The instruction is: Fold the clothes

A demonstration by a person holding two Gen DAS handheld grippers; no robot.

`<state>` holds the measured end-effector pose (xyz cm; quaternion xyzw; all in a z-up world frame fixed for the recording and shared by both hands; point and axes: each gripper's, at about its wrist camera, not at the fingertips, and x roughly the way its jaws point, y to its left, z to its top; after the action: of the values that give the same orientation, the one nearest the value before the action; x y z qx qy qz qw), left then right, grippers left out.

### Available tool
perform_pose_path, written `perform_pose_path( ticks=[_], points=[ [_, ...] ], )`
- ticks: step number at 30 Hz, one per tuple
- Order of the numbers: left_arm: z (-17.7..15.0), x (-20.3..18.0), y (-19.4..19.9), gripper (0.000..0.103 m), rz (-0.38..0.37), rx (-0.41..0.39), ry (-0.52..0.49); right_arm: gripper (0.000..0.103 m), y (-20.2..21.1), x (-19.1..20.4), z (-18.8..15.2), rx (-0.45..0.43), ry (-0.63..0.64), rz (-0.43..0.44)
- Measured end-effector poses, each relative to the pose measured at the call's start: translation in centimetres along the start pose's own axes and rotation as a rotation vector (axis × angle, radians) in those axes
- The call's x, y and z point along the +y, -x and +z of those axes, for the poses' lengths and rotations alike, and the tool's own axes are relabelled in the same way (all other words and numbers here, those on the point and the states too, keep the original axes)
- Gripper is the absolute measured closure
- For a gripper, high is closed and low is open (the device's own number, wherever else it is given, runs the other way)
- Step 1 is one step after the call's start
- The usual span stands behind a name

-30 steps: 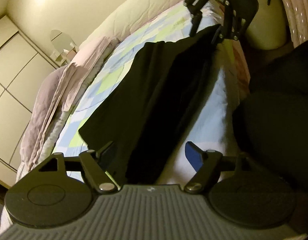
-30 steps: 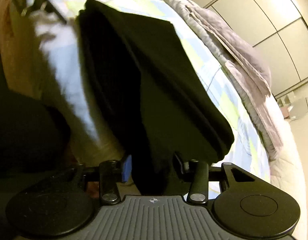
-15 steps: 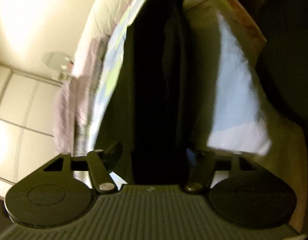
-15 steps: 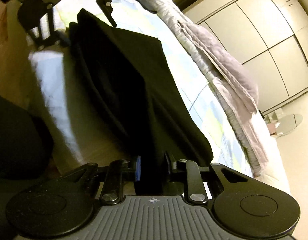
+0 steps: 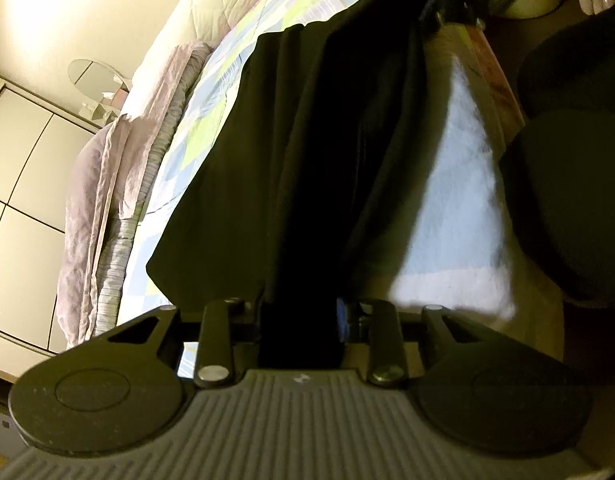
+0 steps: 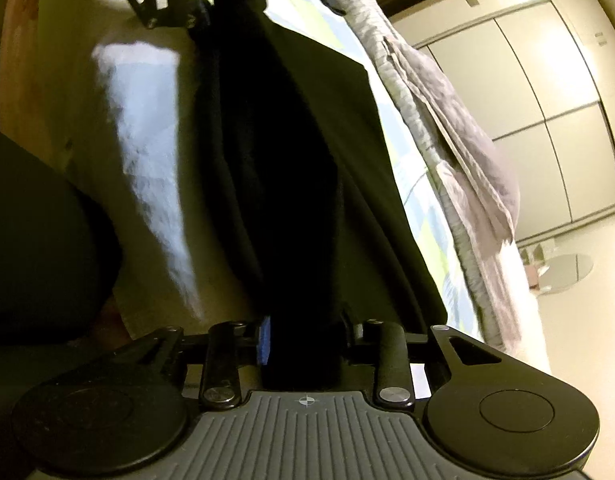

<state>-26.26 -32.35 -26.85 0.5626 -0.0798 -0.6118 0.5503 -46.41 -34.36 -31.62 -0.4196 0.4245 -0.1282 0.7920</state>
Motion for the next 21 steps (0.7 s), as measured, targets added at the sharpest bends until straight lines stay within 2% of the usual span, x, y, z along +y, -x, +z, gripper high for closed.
perform_pose_path(
  ticks=[5,15,16,17,19,21],
  points=[
    [-0.4,-0.7,1.0,0.075,-0.002,-0.001,0.005,0.060,-1.1,0.5,0.1,-0.002,0.017,-0.013],
    [-0.6,-0.7,1.4,0.075,-0.004,-0.006,0.005,0.060,-0.9,-0.1,0.4,0.007,-0.048,0.000],
    [-0.6,-0.6,1.4,0.076,-0.004,-0.006,0.005,0.061,-0.9,-0.1,0.4,0.008,-0.054,0.001],
    [-0.6,-0.6,1.5,0.078,-0.005,-0.010,0.004,0.072,-0.9,-0.2,0.4,0.009,-0.061,0.002],
    [-0.5,-0.1,1.9,0.081,0.003,-0.025,-0.010,0.083,-0.8,-0.4,0.5,0.008,-0.072,0.003],
    [0.0,1.0,2.7,0.084,0.026,-0.044,-0.023,0.087,0.2,-1.7,0.4,-0.024,-0.079,-0.014]
  ],
)
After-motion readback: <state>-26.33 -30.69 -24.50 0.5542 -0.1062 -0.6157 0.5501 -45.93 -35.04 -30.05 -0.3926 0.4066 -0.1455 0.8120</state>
